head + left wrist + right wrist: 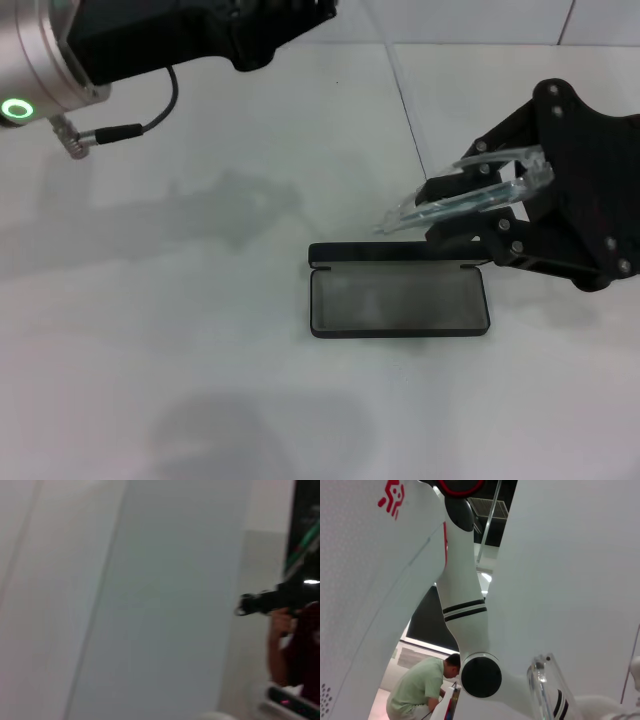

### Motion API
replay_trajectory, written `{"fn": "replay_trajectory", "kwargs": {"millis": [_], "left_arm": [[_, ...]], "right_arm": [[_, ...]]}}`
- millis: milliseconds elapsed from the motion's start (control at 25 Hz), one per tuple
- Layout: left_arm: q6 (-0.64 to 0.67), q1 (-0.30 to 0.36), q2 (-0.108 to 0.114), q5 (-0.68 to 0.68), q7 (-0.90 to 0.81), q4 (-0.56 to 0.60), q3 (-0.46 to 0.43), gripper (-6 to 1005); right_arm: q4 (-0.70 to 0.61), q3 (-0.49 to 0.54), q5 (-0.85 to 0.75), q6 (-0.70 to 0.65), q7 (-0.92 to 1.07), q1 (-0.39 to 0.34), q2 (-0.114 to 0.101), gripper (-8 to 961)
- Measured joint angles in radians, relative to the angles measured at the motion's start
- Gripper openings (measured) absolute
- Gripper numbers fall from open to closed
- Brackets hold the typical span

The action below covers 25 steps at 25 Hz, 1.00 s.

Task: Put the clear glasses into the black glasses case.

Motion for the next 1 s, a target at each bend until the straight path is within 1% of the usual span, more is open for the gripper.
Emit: {"fn": "replay_trajectory", "kwargs": {"millis": [240,480,600,680,840,1000], "left_arm": [[0.096,-0.011,-0.002,-0.006,0.001,0.0,0.003,129],[0.148,-0.013,-0.001,-0.008,0.009,0.01,0.04,129],[0.158,-0.011,-0.001,-0.008,0.009,0.023,0.055,129],[0.171,-0.007,-0.001,-0.009,0.009,0.049,0.088,129],[0.172,-0.006,-0.001,-0.013,0.009,0.054,0.098,129],[0.168,-0.004,-0.002,-0.02,0.019,0.054,0.089,129]], "right_arm": [[0.009,0.0,0.002,0.006,-0.003,-0.005,0.0,125],[0.015,0.001,0.003,0.019,-0.005,-0.006,-0.001,126],[0.021,0.001,0.003,0.023,-0.006,-0.006,-0.001,127],[0.025,0.001,0.003,0.031,-0.007,-0.006,-0.001,127],[0.026,0.001,0.003,0.033,-0.007,-0.006,-0.001,128],[0.026,0.001,0.002,0.031,-0.007,-0.006,-0.001,129]]}}
